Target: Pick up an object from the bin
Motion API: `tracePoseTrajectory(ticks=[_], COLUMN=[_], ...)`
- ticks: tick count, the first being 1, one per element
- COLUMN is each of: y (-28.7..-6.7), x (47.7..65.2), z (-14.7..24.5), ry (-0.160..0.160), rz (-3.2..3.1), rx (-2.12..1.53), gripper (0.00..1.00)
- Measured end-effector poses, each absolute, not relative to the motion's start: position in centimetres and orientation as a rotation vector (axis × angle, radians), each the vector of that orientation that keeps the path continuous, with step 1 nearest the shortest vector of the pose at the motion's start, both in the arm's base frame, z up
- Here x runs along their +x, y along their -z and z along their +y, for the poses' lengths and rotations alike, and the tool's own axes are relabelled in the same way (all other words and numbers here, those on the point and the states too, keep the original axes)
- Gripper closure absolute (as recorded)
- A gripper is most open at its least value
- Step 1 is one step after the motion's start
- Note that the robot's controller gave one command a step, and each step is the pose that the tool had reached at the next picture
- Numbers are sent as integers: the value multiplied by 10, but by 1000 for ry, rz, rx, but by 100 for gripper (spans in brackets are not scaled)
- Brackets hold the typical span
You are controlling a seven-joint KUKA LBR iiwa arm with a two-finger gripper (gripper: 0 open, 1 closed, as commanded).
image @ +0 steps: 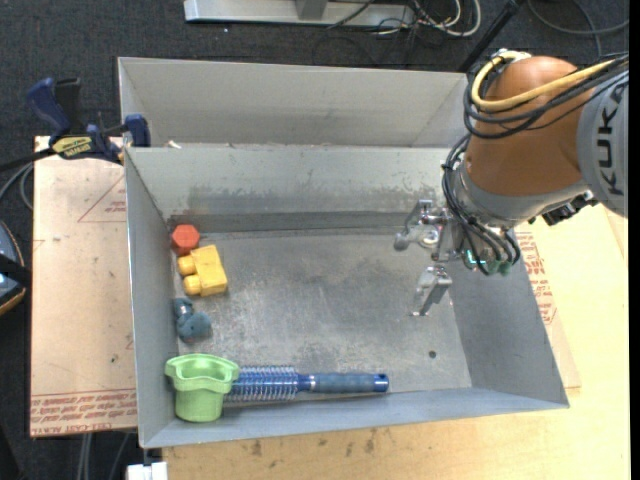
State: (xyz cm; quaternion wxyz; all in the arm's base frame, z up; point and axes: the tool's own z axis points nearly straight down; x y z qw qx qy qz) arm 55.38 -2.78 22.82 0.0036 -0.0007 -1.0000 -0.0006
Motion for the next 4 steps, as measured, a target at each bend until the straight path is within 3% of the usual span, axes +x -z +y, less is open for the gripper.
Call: tracePoseTrajectory(ticks=[1,2,3,4], y=[-126,-84,-81,-81], x=[483,488,484,484], z=[27,60,61,61], ry=[4,0,1,1], rz=[-3085,-3098,-3083,-3083], rx=[571,629,629,630], gripper=[0,0,100,100])
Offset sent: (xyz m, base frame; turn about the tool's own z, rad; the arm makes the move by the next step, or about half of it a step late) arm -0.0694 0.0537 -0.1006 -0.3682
